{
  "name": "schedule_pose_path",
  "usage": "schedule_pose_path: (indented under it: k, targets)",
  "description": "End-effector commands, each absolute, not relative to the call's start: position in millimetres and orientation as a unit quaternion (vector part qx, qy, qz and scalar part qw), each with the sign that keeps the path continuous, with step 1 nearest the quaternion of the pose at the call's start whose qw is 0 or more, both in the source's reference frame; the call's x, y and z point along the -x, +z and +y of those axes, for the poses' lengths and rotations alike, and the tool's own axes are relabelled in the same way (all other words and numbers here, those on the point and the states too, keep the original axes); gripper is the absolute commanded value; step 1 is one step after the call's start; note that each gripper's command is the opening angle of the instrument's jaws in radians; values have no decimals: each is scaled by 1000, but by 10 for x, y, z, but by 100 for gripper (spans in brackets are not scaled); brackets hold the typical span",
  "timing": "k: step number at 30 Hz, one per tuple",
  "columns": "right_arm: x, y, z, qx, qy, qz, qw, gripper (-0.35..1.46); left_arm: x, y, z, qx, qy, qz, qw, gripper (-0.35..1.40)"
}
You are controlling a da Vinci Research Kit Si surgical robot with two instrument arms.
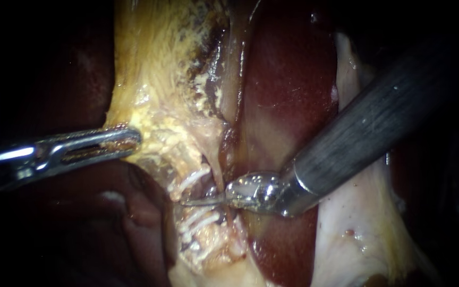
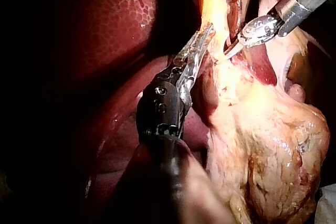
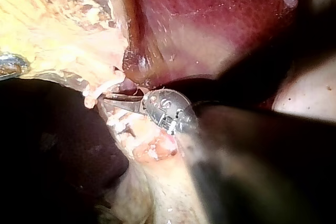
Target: Go back from the cut left tube
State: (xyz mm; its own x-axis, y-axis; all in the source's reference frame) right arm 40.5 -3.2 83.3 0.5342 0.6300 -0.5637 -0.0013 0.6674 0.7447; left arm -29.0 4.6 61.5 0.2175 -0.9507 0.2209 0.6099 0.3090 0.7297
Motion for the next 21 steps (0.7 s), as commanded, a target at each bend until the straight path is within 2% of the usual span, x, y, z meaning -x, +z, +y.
schedule_pose_path:
  k: [1,6,7,9,12,14,21]
  targets:
    - [-405,832,-32,-356,198,441,800,-35,290,616,46,-256,-529,-333,737,-35]
    - [-404,831,-32,-353,200,441,801,-35,290,615,46,-256,-529,-333,737,-35]
    - [-403,831,-32,-348,203,441,802,-1,290,615,46,-256,-529,-333,737,-35]
    - [-402,830,-32,-344,202,442,803,32,290,615,46,-256,-529,-333,737,-35]
    - [-402,829,-30,-336,192,447,807,56,290,615,46,-256,-529,-333,737,-35]
    - [-401,828,-30,-327,198,447,809,79,290,615,46,-256,-529,-333,737,-35]
    - [-399,826,-29,-322,192,450,810,94,290,615,46,-256,-529,-333,737,-35]
